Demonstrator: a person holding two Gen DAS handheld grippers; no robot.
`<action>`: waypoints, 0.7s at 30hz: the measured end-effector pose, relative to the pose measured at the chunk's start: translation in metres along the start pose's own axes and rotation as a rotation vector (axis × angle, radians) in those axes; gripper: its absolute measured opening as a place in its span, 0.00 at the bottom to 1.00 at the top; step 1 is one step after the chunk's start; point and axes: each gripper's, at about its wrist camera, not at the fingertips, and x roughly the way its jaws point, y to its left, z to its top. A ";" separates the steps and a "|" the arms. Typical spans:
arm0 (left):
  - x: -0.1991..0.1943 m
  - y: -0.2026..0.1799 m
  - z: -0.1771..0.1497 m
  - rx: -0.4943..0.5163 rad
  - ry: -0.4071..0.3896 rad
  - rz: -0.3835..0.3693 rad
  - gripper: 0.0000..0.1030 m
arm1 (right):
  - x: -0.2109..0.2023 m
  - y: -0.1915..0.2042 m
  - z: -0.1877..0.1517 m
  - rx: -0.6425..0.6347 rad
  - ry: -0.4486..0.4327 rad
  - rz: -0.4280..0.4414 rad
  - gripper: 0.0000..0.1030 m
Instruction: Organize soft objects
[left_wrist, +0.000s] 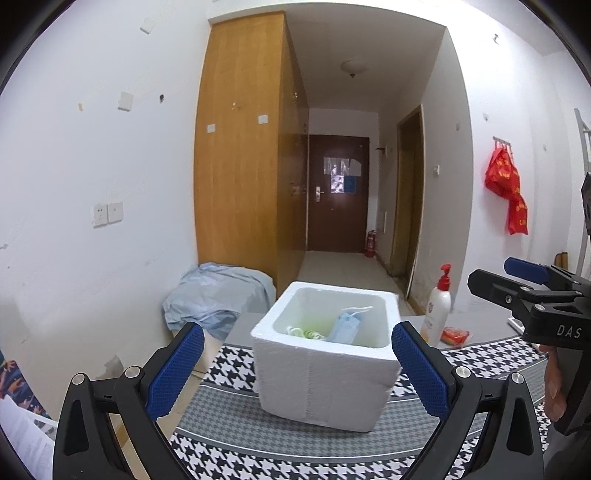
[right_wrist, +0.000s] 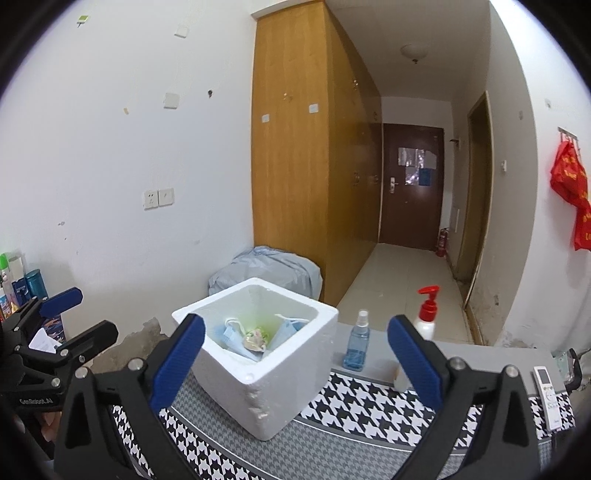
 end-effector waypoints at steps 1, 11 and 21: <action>-0.001 -0.002 0.000 0.001 -0.002 -0.006 0.99 | -0.003 -0.001 -0.001 0.002 -0.005 -0.003 0.99; -0.009 -0.023 0.003 0.012 -0.028 -0.058 0.99 | -0.029 -0.016 -0.012 0.035 -0.033 -0.036 0.99; -0.015 -0.031 -0.001 0.002 -0.059 -0.060 0.99 | -0.049 -0.020 -0.026 0.025 -0.049 -0.038 0.99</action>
